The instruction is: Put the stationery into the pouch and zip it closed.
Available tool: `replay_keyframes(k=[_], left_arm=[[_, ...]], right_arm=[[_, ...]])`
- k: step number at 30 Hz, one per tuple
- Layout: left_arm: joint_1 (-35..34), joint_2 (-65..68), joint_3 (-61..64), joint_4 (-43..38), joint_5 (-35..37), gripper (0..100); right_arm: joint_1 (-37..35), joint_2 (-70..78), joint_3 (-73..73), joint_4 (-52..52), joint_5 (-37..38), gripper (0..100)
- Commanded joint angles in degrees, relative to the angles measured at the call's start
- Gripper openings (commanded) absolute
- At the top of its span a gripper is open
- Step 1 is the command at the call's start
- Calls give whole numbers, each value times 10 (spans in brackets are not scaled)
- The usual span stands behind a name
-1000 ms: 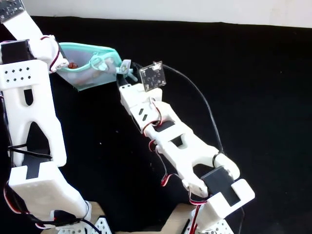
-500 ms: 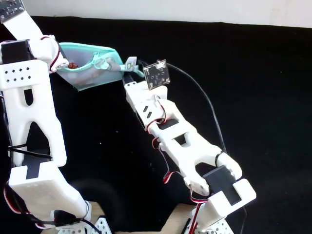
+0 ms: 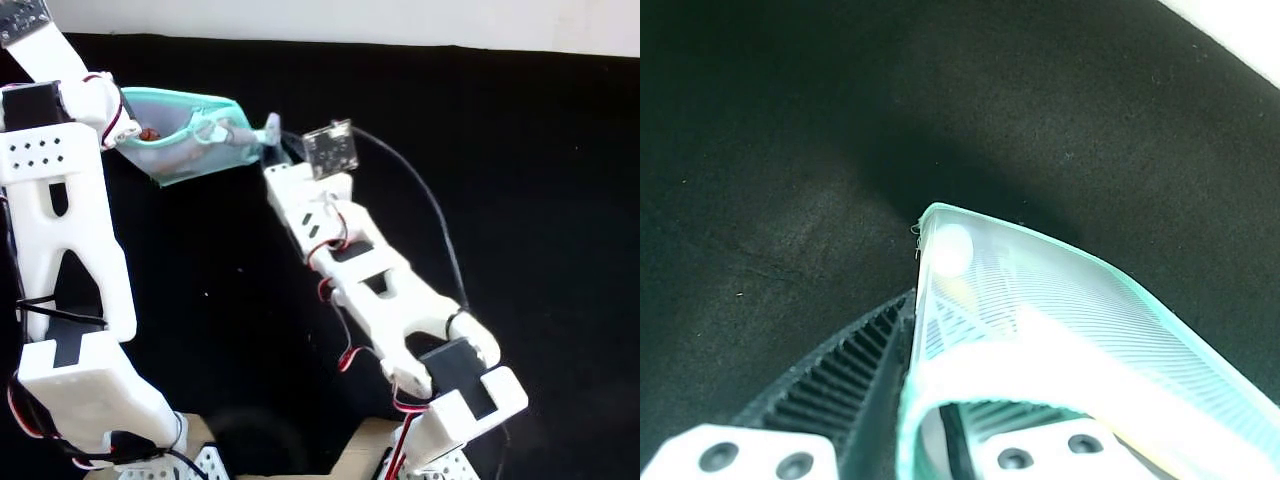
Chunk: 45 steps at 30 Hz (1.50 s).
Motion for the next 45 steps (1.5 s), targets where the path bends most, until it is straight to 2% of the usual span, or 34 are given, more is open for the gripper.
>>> replay_keyframes(k=[1,5,13,21,24,34,45], left_arm=[[-7,52,9,-12,-11,6],[-7,52,9,-13,-11,6],[-4,52,9,-13,-11,6],[-3,52,9,-13,-11,6],[-3,52,8,-13,-11,6],[-3,52,7,-12,-11,6],[15,51,7,-10,-11,6]], right_arm=[[24,-65,12,-6,6,7],[26,-131,60,7,6,7],[25,-205,35,212,4,7],[5,-230,-162,540,4,7],[-2,-228,-240,626,4,7],[-44,-227,-411,774,4,7],[-50,-227,-638,998,4,7]])
